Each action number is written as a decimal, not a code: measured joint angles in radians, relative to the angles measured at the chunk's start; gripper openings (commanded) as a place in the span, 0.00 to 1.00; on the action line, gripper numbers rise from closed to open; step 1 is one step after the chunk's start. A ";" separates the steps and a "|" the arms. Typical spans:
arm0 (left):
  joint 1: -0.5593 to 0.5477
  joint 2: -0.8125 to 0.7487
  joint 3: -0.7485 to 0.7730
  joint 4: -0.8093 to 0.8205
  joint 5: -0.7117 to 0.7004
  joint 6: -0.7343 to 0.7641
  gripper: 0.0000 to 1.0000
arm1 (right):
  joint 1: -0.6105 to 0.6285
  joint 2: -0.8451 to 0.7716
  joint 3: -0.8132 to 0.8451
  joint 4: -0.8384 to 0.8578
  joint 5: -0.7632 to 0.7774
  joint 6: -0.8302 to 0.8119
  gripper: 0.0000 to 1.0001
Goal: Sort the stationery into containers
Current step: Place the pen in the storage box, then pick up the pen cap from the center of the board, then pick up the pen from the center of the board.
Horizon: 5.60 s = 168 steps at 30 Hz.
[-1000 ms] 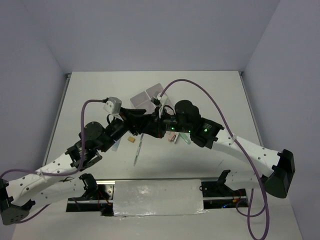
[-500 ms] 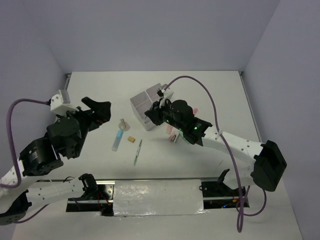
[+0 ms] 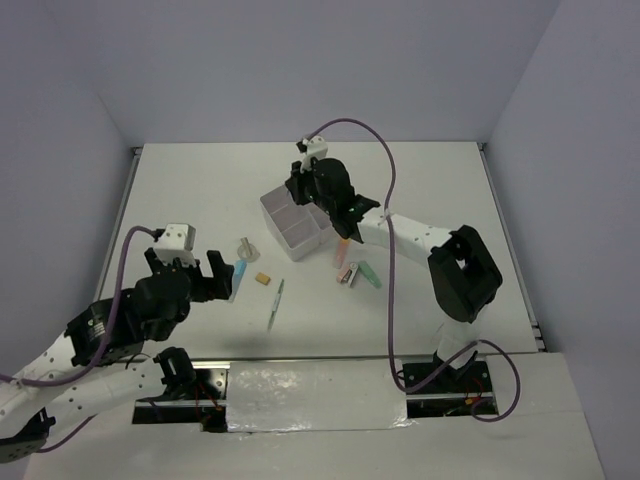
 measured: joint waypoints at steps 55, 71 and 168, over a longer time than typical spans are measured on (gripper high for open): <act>0.000 0.177 -0.006 0.044 0.420 0.046 0.99 | -0.224 -0.186 -0.087 -0.832 -0.054 -0.188 0.72; 0.000 0.146 -0.045 0.099 0.523 0.092 0.99 | -0.254 0.023 -0.102 -0.754 -0.121 -0.468 0.58; 0.206 0.913 -0.061 0.332 0.507 0.015 0.51 | -0.319 -0.894 -0.410 -0.628 -0.246 0.056 0.00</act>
